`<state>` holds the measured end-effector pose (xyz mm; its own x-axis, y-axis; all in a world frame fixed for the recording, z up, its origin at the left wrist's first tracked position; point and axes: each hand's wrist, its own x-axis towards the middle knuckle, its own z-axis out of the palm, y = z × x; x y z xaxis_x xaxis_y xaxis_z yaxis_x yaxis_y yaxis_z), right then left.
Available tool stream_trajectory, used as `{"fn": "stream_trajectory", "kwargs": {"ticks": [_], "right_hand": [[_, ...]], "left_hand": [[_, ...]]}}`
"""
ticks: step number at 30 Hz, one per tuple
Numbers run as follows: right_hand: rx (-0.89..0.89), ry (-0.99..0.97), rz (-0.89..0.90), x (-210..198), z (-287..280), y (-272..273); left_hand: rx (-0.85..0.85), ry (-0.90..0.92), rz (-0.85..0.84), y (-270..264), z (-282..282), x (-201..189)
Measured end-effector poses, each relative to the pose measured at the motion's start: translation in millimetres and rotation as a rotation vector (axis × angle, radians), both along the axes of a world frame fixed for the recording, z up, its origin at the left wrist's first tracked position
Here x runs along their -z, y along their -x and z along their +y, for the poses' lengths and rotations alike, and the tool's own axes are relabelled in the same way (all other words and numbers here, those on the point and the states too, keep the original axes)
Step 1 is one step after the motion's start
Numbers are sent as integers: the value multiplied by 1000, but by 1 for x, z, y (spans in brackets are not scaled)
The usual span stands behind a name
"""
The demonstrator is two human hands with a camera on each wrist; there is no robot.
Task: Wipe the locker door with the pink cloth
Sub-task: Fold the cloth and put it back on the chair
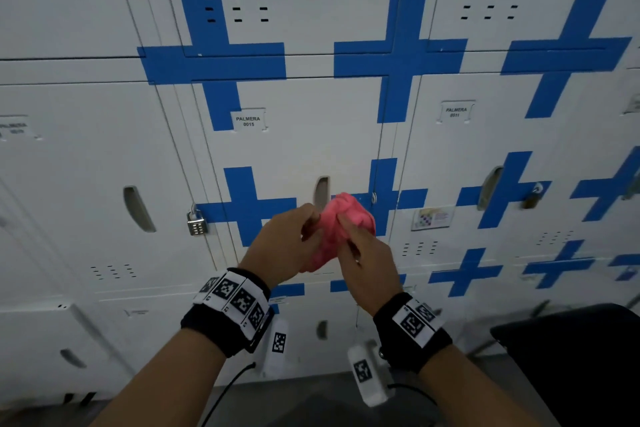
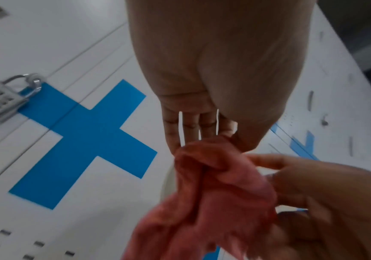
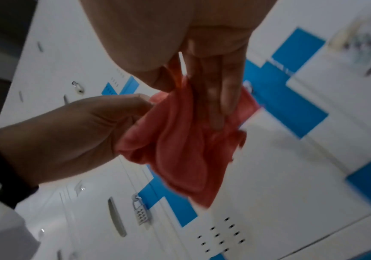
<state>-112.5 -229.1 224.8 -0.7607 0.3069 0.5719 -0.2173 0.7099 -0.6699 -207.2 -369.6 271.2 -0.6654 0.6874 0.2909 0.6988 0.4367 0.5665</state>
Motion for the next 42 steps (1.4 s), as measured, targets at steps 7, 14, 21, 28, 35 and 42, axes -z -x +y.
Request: {"fn": "stream_trajectory", "kwargs": {"ticks": [7, 14, 21, 28, 35, 42], "right_hand": [[218, -363, -351, -1, 65, -69], [304, -432, -336, -19, 129, -108], [372, -272, -599, -26, 223, -215], [498, -77, -986, 40, 301, -318], [661, 47, -1457, 132, 363, -339], [1024, 60, -1335, 212, 377, -347]], "left_hand": [[376, 270, 68, -44, 57, -8], [479, 279, 24, -85, 136, -17], [582, 318, -17, -127, 237, 1], [804, 553, -67, -213, 361, 80], [972, 691, -24, -283, 450, 173], [746, 635, 108, -304, 497, 238]]}}
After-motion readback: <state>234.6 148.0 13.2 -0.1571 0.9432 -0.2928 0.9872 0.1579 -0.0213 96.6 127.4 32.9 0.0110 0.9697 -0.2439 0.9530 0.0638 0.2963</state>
